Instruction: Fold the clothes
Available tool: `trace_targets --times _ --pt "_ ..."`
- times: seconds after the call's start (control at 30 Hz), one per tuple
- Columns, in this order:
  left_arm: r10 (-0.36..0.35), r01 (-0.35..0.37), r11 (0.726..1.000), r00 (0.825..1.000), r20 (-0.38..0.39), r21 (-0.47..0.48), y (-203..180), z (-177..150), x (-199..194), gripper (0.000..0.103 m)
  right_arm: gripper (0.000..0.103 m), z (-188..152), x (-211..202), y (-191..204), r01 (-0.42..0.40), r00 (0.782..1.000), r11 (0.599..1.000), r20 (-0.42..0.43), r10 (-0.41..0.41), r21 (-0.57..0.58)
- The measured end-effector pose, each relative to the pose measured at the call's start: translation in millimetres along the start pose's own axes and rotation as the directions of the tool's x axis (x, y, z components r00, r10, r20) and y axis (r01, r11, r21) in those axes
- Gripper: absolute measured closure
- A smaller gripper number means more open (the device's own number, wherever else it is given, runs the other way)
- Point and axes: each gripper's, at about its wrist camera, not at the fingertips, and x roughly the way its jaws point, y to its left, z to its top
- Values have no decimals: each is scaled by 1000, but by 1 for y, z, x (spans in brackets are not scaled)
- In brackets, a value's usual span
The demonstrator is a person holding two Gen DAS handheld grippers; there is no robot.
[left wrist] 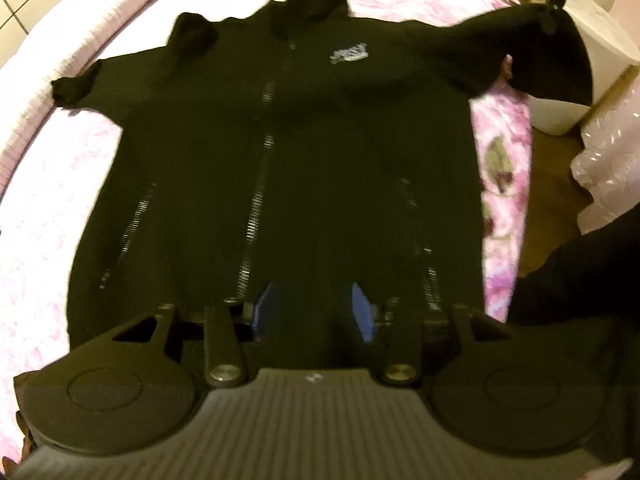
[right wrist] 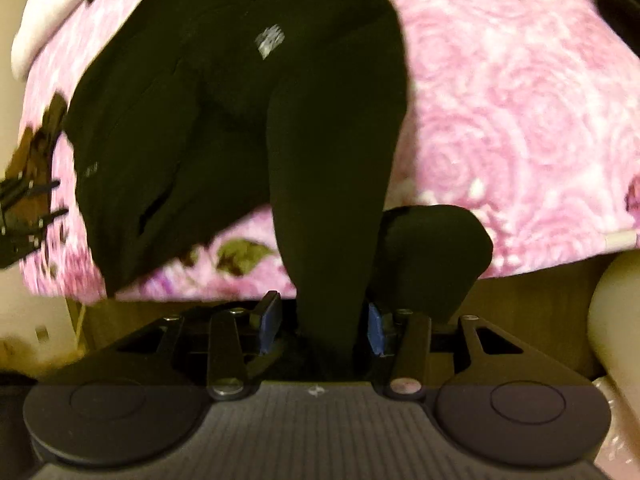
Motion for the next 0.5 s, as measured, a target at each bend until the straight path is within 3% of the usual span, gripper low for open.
trace_targets --times 0.13,0.33,0.5 --pt "34 -34 999 999 10 1 28 4 2 56 48 17 -9 0 38 996 999 81 -39 22" --pt "101 -101 995 995 21 -28 80 24 15 50 48 63 -16 15 244 964 968 122 -235 -62" --pt "127 -125 991 989 71 -37 108 78 37 45 46 107 -24 8 245 953 967 200 -227 -73"
